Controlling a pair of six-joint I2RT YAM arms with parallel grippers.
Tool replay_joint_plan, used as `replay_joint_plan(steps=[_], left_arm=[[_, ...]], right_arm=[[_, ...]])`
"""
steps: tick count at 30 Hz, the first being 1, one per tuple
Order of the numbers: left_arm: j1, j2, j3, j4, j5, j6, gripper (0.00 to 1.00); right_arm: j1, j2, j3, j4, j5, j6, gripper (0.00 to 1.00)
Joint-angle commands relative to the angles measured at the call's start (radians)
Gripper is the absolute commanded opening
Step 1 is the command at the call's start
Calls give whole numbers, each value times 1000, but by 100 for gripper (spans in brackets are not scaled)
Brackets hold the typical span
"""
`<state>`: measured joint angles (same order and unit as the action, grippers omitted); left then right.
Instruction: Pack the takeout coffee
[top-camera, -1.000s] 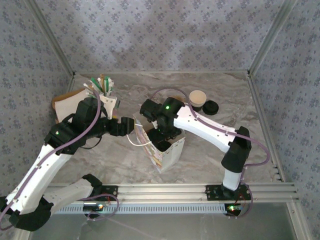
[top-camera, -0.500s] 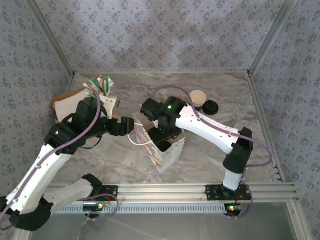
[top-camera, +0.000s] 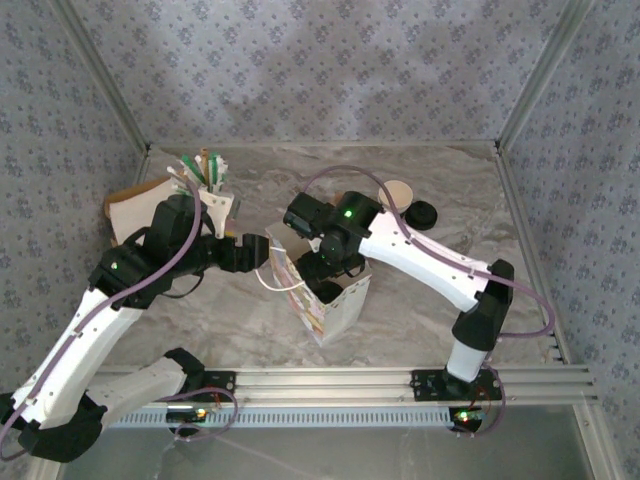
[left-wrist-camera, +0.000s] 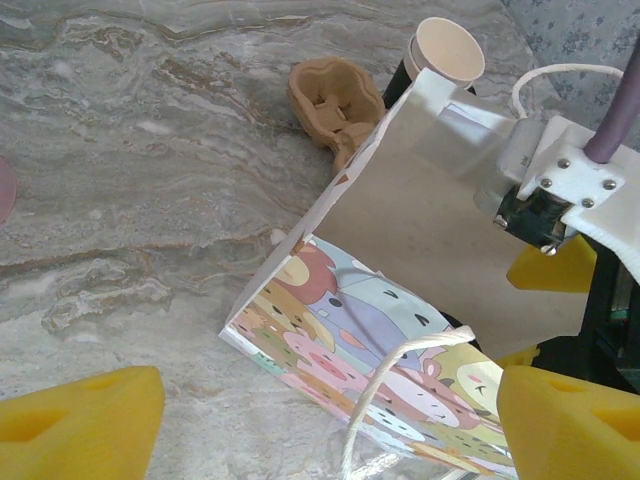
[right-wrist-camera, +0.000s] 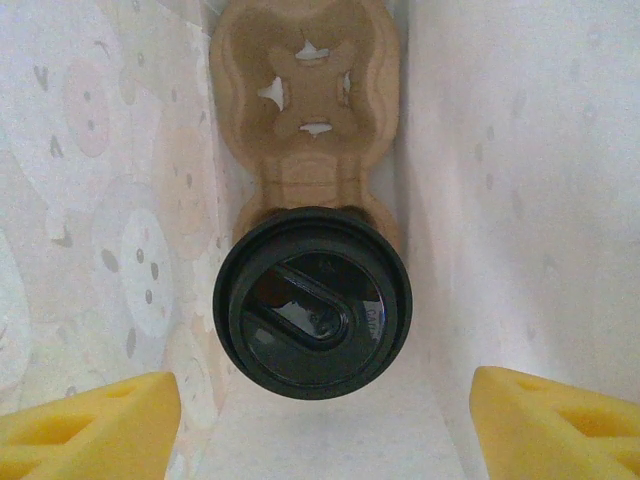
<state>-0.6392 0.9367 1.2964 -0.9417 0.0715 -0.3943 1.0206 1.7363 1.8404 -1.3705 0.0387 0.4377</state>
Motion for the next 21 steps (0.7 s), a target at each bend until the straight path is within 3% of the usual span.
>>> replay_joint_plan(steps=[1, 21], left_arm=[[7, -18, 39, 14, 27, -9, 87], [7, -41, 83, 32, 78, -24, 91]], right_arm=[[9, -41, 33, -21, 26, 19, 78], [32, -132, 30, 54, 53, 21, 79]])
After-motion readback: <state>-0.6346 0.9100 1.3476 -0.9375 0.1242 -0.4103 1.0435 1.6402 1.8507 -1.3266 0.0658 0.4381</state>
